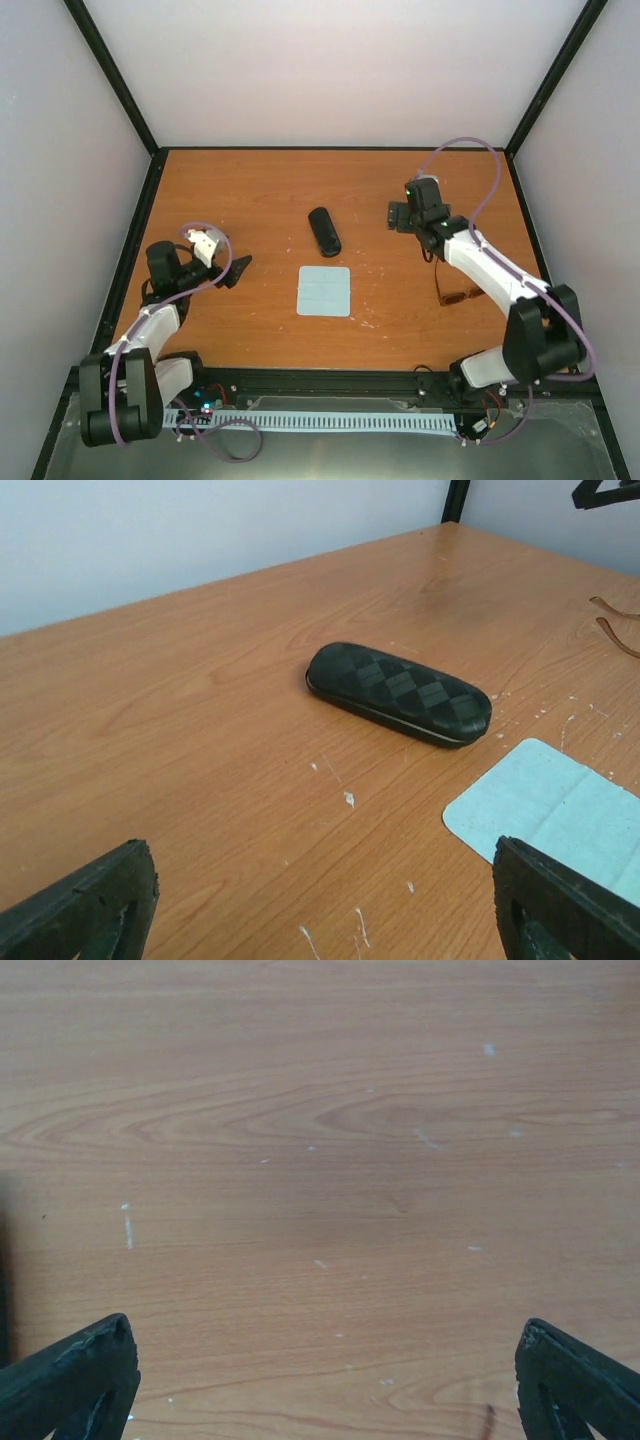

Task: Organize the sunglasses
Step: Pick up the sunglasses case from the center of the board.

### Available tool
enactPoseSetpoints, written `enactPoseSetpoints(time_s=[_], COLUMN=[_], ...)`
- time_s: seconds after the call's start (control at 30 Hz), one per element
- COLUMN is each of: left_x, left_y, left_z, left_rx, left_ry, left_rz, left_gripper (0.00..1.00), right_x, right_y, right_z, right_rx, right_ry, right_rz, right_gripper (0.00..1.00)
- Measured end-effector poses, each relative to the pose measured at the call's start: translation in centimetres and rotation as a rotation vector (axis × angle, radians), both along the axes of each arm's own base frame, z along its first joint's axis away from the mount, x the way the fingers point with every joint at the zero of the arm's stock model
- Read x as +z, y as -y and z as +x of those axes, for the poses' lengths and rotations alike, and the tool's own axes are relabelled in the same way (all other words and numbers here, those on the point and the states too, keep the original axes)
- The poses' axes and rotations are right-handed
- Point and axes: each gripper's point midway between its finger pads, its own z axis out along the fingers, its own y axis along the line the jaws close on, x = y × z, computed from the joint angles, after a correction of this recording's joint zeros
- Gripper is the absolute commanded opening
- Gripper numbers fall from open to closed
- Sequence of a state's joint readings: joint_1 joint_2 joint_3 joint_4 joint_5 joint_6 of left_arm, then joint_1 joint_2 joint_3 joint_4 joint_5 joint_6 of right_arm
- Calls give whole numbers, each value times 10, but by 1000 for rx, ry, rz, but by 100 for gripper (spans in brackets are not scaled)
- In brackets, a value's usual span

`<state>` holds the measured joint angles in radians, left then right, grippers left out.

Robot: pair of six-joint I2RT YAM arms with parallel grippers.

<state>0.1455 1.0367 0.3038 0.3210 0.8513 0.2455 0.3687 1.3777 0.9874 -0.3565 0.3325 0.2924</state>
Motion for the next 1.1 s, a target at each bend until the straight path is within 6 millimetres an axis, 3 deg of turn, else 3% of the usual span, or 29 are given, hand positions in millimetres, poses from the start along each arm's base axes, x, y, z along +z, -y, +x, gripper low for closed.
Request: enactPoseSetpoints(time_s=[0.2, 0.3, 0.37, 0.53, 0.63, 0.77, 0.87, 1.1], left_x=[-26, -28, -18, 20, 39, 50, 42, 5], left_y=[1, 0, -2, -19, -29, -34, -37, -43], left_z=[9, 30, 56, 127, 152, 158, 157, 146], left_rx=[11, 12, 19, 97, 145, 170, 182, 215], left_ry=[-104, -163, -203, -244, -259, -285, -329, -474], left_rz=[-6, -12, -17, -6, 19, 51, 67, 99], left_gripper=[79, 74, 69, 67, 68, 68, 68, 68], right_x=[-20, -18, -11, 1, -15, -40, -55, -87], right_y=[-39, -60, -76, -140, -190, -231, -233, -211], right_z=[33, 47, 60, 98, 93, 75, 70, 54], right_rx=[157, 231, 269, 353, 431, 504, 512, 480], right_ry=[-103, -138, -160, -226, -310, -417, -480, -634], right_rz=[8, 28, 36, 33, -5, -17, -26, -35], right_gripper=[97, 83, 78, 89, 92, 92, 92, 91])
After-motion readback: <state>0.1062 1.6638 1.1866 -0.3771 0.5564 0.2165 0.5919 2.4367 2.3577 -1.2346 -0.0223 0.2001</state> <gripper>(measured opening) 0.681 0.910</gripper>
